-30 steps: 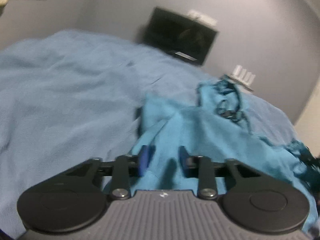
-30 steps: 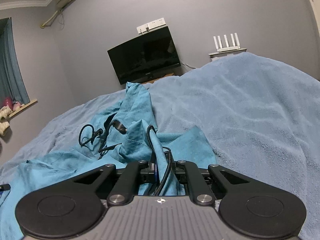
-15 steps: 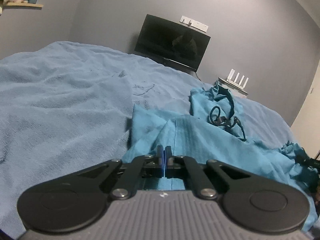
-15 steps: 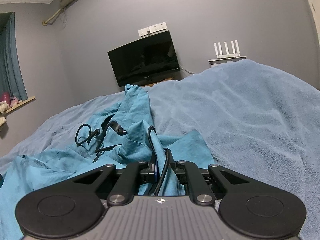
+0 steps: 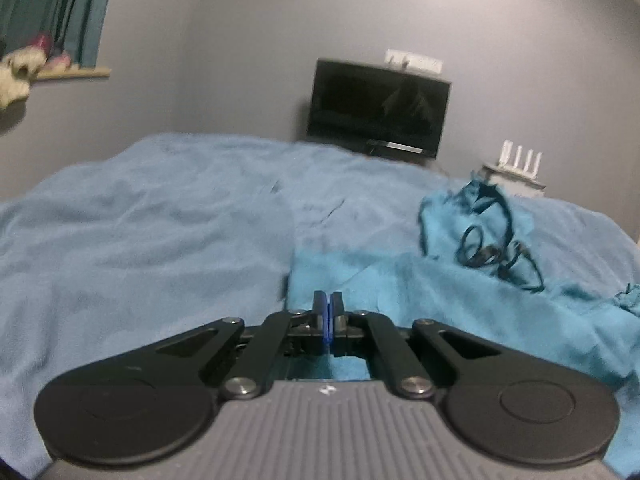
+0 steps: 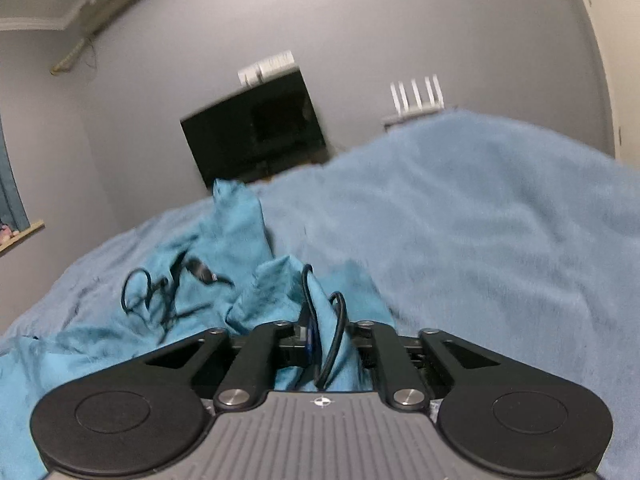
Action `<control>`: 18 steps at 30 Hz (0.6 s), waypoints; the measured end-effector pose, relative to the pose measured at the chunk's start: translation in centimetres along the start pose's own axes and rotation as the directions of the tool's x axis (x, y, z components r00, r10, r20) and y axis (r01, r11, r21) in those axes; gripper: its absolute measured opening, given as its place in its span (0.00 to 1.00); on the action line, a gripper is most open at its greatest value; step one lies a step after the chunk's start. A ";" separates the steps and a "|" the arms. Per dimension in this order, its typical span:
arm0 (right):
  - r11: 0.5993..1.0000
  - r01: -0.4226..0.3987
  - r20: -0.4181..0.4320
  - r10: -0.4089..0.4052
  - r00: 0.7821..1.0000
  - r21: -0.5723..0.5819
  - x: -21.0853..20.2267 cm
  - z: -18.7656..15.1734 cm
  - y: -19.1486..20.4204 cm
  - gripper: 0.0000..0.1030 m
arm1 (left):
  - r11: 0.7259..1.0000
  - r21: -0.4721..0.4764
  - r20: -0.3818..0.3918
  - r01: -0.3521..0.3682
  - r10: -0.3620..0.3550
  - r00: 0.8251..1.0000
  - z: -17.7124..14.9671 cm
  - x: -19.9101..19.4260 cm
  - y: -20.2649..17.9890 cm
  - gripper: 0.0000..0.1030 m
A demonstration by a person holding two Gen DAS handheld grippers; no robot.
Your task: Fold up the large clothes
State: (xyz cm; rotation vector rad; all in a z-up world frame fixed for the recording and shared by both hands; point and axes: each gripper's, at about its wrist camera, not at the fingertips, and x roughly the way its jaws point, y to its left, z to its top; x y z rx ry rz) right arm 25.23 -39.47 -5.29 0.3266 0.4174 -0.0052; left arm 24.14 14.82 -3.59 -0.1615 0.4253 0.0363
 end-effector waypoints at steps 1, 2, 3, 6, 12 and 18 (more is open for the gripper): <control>1.000 0.010 -0.003 -0.010 1.000 0.002 0.0 0.0 0.1 0.29 | 1.000 -0.010 -0.021 -0.025 0.025 0.999 -0.1 0.4 0.2 0.00; 1.000 0.019 0.013 -0.019 1.000 0.001 -0.3 -0.1 0.2 0.44 | 0.999 -0.018 -0.030 -0.052 0.051 0.998 -0.2 0.5 0.4 0.00; 1.000 0.027 0.046 -0.026 0.999 -0.011 -0.8 0.0 0.5 0.51 | 0.997 -0.027 -0.023 -0.070 0.069 0.997 -0.2 0.4 0.4 0.00; 0.994 0.044 0.130 -0.031 0.991 -0.100 -2.1 0.4 2.6 0.58 | 0.998 -0.009 0.071 -0.065 0.066 0.995 0.6 -1.0 -0.6 0.05; 0.945 -0.188 -0.014 0.191 0.981 -0.268 -1.6 -0.5 8.1 0.60 | 0.973 0.135 0.033 0.188 -0.194 0.981 0.0 -2.0 -6.4 0.53; 0.906 -0.202 -0.211 0.129 0.969 -0.371 1.4 -3.4 10.4 0.61 | 0.963 0.231 -0.184 0.136 -0.094 0.978 -3.8 1.5 -8.0 0.53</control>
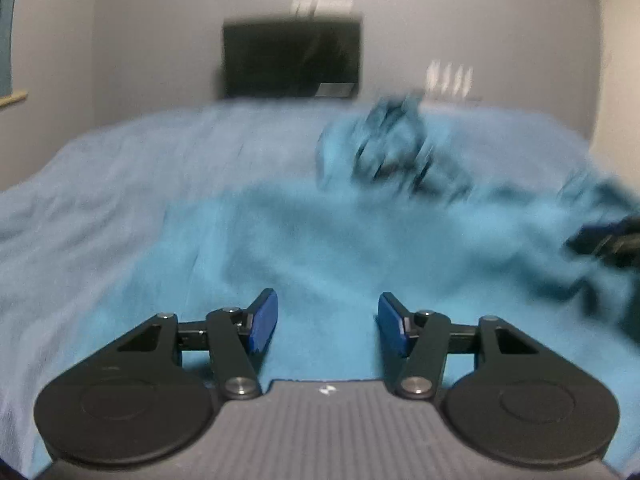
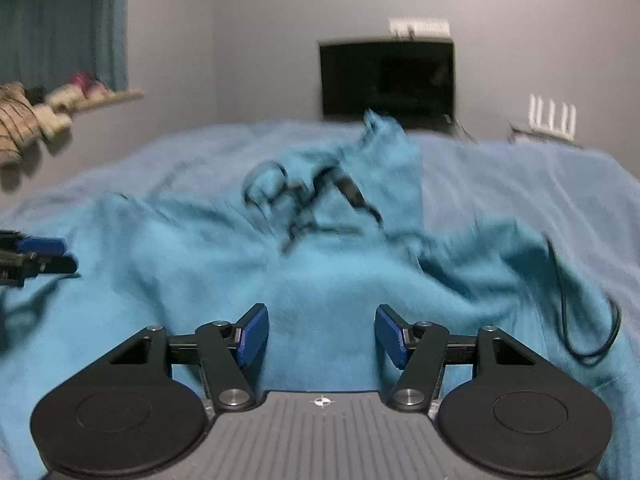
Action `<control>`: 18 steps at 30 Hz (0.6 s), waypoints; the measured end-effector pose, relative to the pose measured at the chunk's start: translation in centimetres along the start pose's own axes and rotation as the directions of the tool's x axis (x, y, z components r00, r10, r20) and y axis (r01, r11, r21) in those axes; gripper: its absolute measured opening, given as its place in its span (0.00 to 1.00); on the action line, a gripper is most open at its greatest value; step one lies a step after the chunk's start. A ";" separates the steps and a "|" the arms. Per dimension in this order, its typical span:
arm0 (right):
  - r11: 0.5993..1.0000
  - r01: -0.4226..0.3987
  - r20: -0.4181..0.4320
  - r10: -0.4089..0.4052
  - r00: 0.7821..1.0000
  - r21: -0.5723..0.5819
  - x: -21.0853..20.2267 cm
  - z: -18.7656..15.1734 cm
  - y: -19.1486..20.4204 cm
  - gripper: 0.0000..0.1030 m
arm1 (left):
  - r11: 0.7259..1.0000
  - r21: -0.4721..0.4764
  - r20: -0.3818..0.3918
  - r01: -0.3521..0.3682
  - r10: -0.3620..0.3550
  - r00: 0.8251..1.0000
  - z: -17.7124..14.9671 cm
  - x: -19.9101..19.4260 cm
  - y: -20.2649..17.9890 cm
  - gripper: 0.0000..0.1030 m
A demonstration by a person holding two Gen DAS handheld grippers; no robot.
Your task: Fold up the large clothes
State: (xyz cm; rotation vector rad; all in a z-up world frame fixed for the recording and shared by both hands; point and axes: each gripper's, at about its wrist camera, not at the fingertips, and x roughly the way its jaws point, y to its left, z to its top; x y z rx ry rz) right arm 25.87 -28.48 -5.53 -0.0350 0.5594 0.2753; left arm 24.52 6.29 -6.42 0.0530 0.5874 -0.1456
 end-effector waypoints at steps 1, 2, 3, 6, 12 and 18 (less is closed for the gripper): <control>1.000 0.012 -0.026 -0.012 1.000 0.028 0.5 0.0 -0.4 0.61 | 1.000 0.000 -0.021 -0.017 0.017 1.000 -0.6 0.6 0.6 0.53; 0.996 0.033 -0.043 -0.030 0.999 0.078 0.9 -0.1 -1.3 0.57 | 1.000 0.002 -0.023 -0.027 0.027 0.999 -1.0 0.9 1.0 0.53; 0.992 0.063 -0.037 -0.059 0.998 0.112 1.0 -0.3 -2.2 0.47 | 1.000 0.006 -0.025 -0.029 0.030 0.999 -1.4 1.0 1.4 0.52; 0.957 0.240 0.010 -0.245 0.970 0.164 0.5 -1.4 -5.2 0.34 | 0.999 0.022 -0.044 -0.049 0.050 0.998 -1.5 1.0 1.7 0.52; 0.940 0.214 -0.005 -0.221 0.975 0.266 -3.6 -2.4 -7.8 0.59 | 0.988 0.102 -0.038 -0.117 0.121 0.992 -2.0 -1.4 0.0 0.53; 0.983 0.071 0.018 -0.075 0.997 0.170 -8.7 -3.5 -1.3 0.67 | 0.996 0.073 0.051 -0.046 0.042 0.998 -1.4 -7.0 -3.6 0.56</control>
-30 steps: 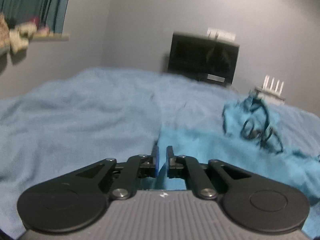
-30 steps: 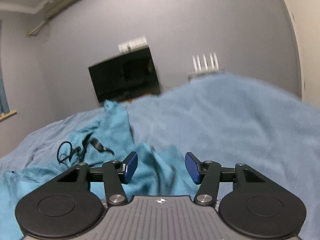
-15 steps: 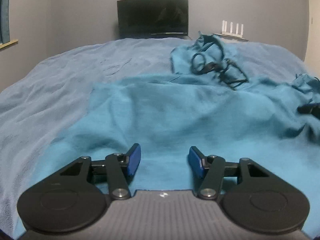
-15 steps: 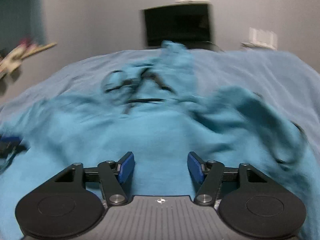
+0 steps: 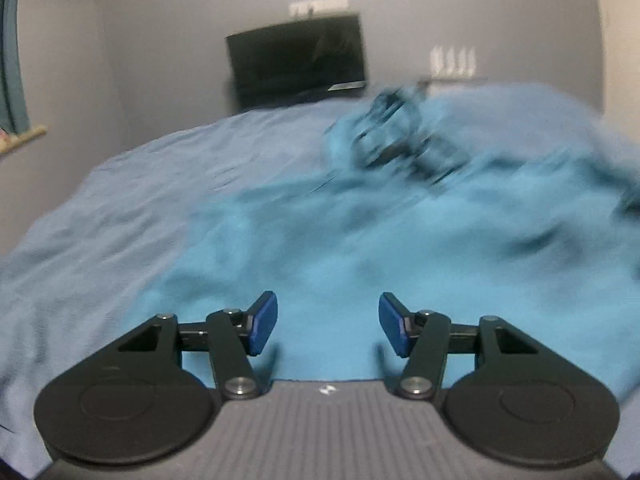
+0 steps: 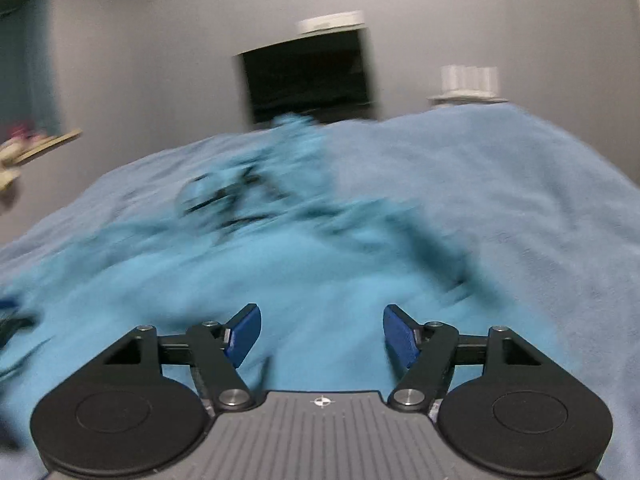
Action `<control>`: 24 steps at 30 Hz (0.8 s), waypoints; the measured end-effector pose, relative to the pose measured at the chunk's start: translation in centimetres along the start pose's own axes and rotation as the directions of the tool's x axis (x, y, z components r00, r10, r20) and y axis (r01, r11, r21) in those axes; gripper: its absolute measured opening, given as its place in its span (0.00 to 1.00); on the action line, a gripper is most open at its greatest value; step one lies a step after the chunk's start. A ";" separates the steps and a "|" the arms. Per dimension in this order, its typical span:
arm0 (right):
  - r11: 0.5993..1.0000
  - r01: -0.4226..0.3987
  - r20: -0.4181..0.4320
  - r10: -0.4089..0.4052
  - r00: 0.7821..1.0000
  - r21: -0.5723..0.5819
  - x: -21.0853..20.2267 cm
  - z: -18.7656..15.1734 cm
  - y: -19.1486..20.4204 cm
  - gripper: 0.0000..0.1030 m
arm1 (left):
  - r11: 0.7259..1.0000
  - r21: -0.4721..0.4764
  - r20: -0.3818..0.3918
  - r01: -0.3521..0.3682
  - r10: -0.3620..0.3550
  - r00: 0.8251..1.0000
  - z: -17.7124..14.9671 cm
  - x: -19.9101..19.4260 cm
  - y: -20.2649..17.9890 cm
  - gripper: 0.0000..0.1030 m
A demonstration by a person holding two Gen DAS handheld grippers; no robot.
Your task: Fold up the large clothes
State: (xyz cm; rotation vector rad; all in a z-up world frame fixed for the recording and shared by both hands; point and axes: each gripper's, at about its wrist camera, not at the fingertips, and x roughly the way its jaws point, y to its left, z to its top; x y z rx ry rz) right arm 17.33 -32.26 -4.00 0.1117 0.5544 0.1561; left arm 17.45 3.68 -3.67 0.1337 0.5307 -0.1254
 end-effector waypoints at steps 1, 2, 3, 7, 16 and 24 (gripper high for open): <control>0.999 -0.034 -0.018 0.033 0.999 -0.026 -0.6 -0.6 1.6 0.68 | 0.998 -0.040 0.010 0.050 -0.050 0.999 0.3 -0.9 -0.7 0.59; 0.997 -0.062 -0.040 0.060 0.997 -0.056 -1.3 -1.4 2.8 0.68 | 0.993 -0.062 0.009 0.104 -0.104 0.995 0.3 -1.4 -1.5 0.61; 0.991 -0.091 -0.070 0.085 0.994 -0.094 -1.7 -2.2 4.0 0.68 | 0.988 -0.067 -0.001 0.139 -0.140 0.990 0.2 -1.8 -2.3 0.61; 0.963 -0.072 -0.123 0.041 0.992 -0.258 -3.2 -4.9 7.3 0.68 | 0.990 0.075 -0.172 0.116 -0.102 0.980 -2.3 -1.1 -6.1 0.61; 0.984 0.155 -0.142 -0.166 0.976 -0.082 -6.5 -4.9 -0.1 0.81 | 0.998 0.051 -0.228 -0.047 0.058 0.972 -5.1 -2.6 -3.3 0.64; 0.962 0.146 -0.123 -0.120 0.985 0.230 -11.7 -4.5 -6.0 0.76 | 0.937 -0.287 -0.284 -0.198 0.114 0.952 -5.0 -6.5 4.8 0.80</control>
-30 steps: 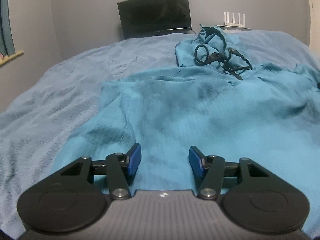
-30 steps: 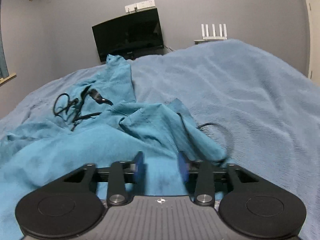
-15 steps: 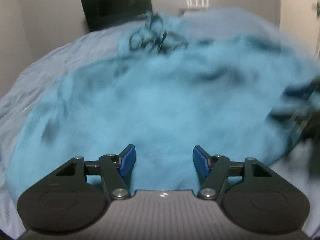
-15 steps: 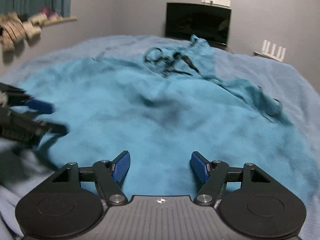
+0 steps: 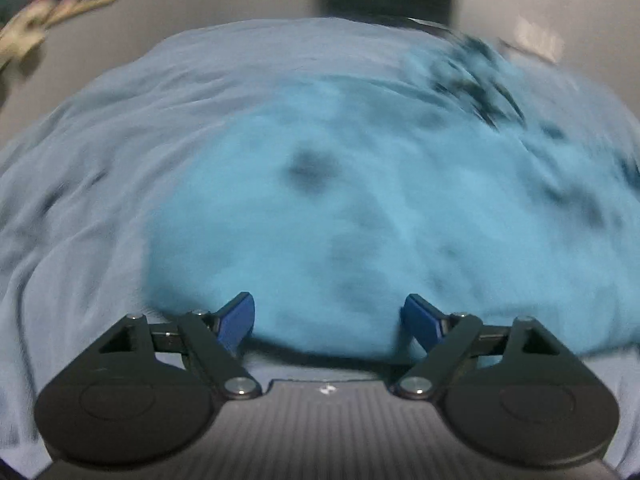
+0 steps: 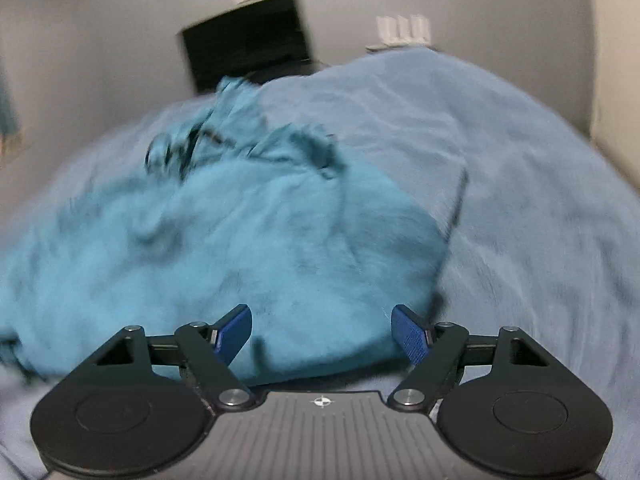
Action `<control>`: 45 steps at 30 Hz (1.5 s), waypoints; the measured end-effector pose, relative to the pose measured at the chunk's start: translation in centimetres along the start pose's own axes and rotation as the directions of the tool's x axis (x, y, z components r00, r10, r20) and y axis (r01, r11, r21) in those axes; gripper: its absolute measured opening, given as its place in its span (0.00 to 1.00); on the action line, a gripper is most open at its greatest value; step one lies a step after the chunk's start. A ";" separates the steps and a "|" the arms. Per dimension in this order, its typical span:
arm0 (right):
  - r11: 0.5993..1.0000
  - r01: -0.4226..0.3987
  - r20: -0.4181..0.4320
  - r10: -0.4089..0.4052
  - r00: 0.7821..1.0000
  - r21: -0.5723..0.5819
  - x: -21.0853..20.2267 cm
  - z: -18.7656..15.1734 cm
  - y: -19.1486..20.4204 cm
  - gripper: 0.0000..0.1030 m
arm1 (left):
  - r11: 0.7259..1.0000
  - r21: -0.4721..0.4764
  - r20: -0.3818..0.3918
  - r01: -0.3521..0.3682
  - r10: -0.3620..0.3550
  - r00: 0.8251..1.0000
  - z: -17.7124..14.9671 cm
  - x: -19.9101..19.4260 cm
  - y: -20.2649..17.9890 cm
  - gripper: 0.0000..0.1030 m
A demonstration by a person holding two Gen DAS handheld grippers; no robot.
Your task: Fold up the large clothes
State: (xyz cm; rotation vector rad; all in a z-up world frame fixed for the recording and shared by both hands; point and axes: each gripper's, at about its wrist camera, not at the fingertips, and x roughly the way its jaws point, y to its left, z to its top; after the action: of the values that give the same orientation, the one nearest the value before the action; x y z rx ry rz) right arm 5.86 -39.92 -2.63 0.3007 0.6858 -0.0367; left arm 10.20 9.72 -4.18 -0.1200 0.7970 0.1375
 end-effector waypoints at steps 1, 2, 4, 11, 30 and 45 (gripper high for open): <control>0.997 -0.020 0.001 0.020 1.000 0.071 -0.2 0.0 -1.2 0.77 | 0.998 -0.058 0.017 -0.002 0.003 1.000 0.1 -0.8 1.2 0.80; 0.991 -0.035 0.001 0.035 0.999 0.127 -0.3 0.0 -1.9 0.78 | 0.994 -0.110 0.029 0.014 -0.011 1.000 0.1 -1.5 2.2 0.80; 0.975 -0.070 -0.015 0.075 0.997 0.211 0.2 -0.2 -3.1 0.78 | 0.972 -0.227 0.035 0.067 -0.061 0.998 0.0 -2.3 4.2 0.80; 0.904 -0.172 -0.117 0.234 0.965 0.392 4.0 -2.2 -4.3 0.77 | 0.877 -0.446 -0.053 0.177 -0.223 0.973 -1.4 0.2 6.1 0.80; 0.896 -0.263 0.141 0.227 0.964 0.357 2.6 -0.2 -4.0 0.19 | 0.876 -0.465 0.022 0.131 -0.136 0.990 -0.7 1.0 6.4 0.03; 0.931 -0.091 0.107 0.057 0.993 0.353 -3.3 2.0 -6.5 0.16 | 0.954 -0.299 0.016 -0.016 0.021 1.000 -2.4 -7.8 3.3 0.04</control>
State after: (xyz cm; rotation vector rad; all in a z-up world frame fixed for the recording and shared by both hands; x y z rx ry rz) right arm 3.67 -46.98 -0.74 0.6719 0.5696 -0.1042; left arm 2.60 12.04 -0.43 -0.3971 0.7546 0.2765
